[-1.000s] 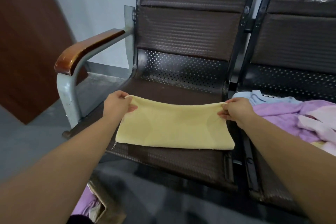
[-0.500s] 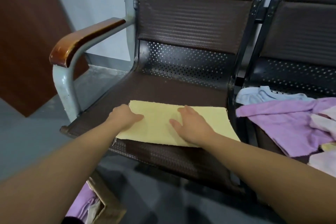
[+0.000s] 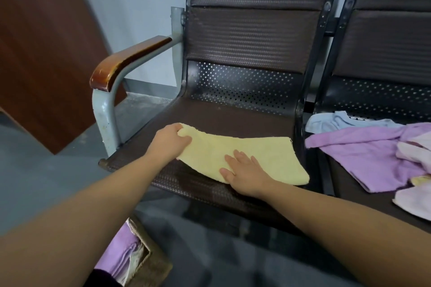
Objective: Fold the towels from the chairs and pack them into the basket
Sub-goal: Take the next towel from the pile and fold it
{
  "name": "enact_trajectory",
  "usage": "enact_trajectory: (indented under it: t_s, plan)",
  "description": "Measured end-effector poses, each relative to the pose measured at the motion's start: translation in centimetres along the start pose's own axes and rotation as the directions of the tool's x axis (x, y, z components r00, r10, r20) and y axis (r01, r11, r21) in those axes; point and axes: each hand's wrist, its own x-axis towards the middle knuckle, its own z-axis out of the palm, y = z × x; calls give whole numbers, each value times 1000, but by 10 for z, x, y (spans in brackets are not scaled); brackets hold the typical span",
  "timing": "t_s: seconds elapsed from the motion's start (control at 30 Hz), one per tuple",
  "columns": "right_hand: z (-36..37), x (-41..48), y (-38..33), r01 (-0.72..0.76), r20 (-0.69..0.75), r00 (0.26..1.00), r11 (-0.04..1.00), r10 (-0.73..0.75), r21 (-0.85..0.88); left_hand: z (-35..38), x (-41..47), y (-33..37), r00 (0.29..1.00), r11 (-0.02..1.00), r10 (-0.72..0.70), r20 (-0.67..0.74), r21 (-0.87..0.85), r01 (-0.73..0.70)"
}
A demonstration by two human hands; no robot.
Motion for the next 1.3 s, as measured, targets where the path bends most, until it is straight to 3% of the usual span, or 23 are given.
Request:
enact_trajectory:
  t_s: [0.07,0.13,0.2,0.33,0.4,0.43,0.53,0.63,0.73,0.8,0.87,0.93,1.03,1.3]
  plan:
    - [-14,-4,-3,-8,4,1000,989,7,147,0,-5,14,995,996,87,-47,13,-86]
    - [-26,-3,1,-59,0,998,913,64,404,3,-11,27,985,985,167,-55,50,-164]
    - [-33,2,12,-127,-9,985,747,175,652,9,-17,38,970,968,240,-27,83,-237]
    - [-41,13,30,-167,77,937,242,342,956,27,-27,60,920,926,374,114,5,-377]
    - [-41,14,35,-175,107,927,163,361,971,33,-28,66,919,941,338,203,-96,-325]
    - [-38,15,36,-190,104,922,199,374,961,35,-26,66,926,951,307,219,-104,-291]
    - [-34,15,35,-225,26,912,447,410,866,41,-19,57,939,954,285,194,33,-297]
    - [-32,18,31,-211,-52,906,554,421,805,47,-14,47,939,942,268,215,148,-302]
    - [-32,20,30,-120,-234,900,723,369,680,54,-9,40,945,935,205,253,235,-266]
    - [-31,16,28,-79,-292,918,844,270,531,58,-6,35,957,946,137,255,252,-203]
    - [-30,14,30,-84,-271,950,961,157,264,61,-4,34,970,975,35,239,206,-86]
    - [-26,14,33,-129,-146,980,991,133,34,64,-2,34,969,987,-39,245,162,-1]
    - [-19,10,39,-124,12,992,992,123,2,66,-2,37,950,990,-106,293,120,74]
    - [7,1,35,-5,-133,991,1000,3,-14,62,-7,43,932,940,-165,323,-234,247]
